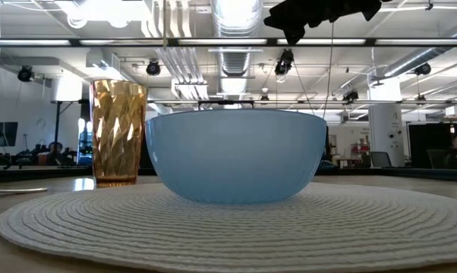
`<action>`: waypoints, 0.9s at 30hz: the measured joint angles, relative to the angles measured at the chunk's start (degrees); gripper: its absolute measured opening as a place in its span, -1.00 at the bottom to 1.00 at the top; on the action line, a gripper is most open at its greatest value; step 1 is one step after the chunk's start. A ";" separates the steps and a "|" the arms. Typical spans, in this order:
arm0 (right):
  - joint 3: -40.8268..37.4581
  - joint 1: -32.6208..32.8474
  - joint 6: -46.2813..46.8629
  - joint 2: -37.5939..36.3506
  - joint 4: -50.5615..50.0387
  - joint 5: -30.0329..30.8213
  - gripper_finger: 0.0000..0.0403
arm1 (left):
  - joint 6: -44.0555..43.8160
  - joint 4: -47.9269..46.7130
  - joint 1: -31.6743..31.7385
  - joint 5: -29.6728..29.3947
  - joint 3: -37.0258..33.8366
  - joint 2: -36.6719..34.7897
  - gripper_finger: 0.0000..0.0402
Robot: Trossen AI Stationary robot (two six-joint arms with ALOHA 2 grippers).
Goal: Pick & Place Utensil
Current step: Put the yellow straw into the yellow glass to the top right of the white mat
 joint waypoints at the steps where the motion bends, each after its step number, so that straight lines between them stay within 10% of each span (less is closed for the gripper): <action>1: 0.00 0.00 0.00 0.00 0.03 0.13 -0.31 | -0.02 -0.73 0.00 -0.05 0.00 -0.38 -1.00; 27: 0.00 -0.11 0.15 0.00 -0.26 0.34 -0.30 | -3.05 0.14 -3.23 0.96 -15.11 -10.30 -1.00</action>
